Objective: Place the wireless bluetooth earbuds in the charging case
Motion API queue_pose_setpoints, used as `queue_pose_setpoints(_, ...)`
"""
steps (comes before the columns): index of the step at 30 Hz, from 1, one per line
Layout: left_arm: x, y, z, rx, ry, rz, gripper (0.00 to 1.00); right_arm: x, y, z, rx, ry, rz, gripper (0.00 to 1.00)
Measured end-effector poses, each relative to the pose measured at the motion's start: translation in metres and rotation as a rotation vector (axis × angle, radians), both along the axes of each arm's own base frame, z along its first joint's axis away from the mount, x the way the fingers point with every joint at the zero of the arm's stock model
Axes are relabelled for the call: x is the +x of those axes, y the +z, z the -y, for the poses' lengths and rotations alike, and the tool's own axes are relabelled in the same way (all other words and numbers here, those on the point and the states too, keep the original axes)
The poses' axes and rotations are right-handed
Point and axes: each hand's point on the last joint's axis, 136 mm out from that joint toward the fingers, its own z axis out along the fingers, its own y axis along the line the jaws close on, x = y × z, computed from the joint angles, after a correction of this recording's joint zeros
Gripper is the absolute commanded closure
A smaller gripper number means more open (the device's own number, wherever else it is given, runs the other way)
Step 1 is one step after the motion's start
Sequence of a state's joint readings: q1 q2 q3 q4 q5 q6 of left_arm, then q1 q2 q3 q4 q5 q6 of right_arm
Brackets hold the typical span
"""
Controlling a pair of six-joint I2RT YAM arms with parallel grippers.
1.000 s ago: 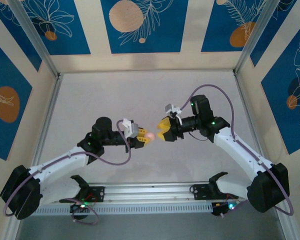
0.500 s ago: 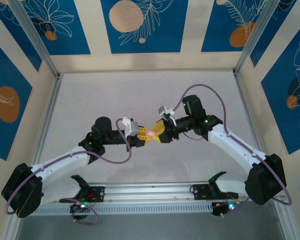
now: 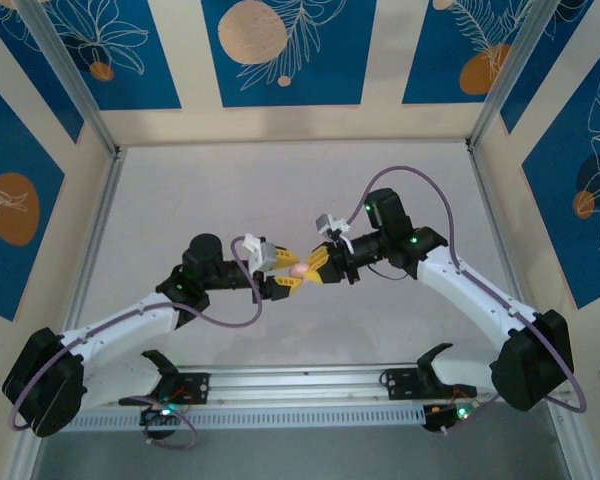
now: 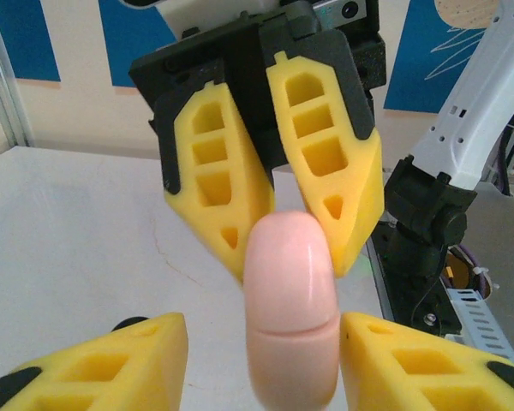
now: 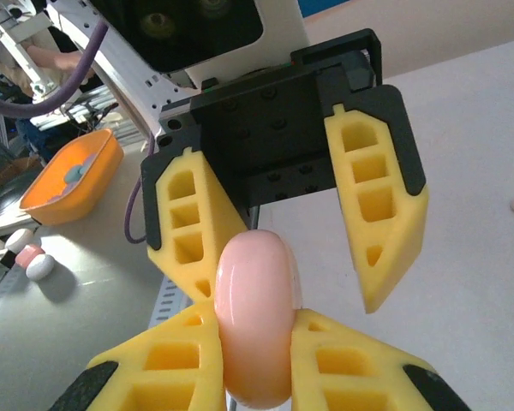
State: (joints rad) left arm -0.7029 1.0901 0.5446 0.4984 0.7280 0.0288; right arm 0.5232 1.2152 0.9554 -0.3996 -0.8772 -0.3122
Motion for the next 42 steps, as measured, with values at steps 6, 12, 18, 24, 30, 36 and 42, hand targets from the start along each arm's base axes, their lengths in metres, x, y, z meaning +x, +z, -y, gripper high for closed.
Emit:
queue_pose_setpoints(6, -0.001, -0.001, 0.0, 0.003, -0.005, -0.005, 0.51, -0.003, 0.007, 0.002, -0.004, 0.012, 0.035, 0.86)
queue_pose_setpoints(12, -0.005, -0.003, 0.001, 0.006, -0.029, -0.015, 0.54, -0.006, 0.01, 0.004, -0.01, 0.023, 0.045, 0.86)
queue_pose_setpoints(18, -0.005, -0.004, 0.001, 0.008, -0.034, -0.02, 0.51, -0.004, 0.013, 0.003, -0.014, 0.033, 0.057, 0.85)
queue_pose_setpoints(24, -0.006, -0.005, 0.002, 0.01, -0.041, -0.036, 0.5, -0.004, 0.008, 0.001, -0.031, 0.044, 0.044, 0.85)
queue_pose_setpoints(30, -0.007, -0.005, 0.002, 0.008, -0.045, -0.055, 0.57, -0.003, 0.004, -0.001, -0.044, 0.046, 0.049, 0.85)
queue_pose_setpoints(36, -0.007, -0.005, 0.002, 0.007, -0.044, -0.064, 0.52, -0.003, 0.003, 0.0, -0.057, 0.041, 0.052, 0.85)
queue_pose_setpoints(42, -0.007, -0.005, 0.002, 0.006, -0.043, -0.068, 0.55, -0.005, 0.003, -0.001, -0.06, 0.049, 0.061, 0.85)
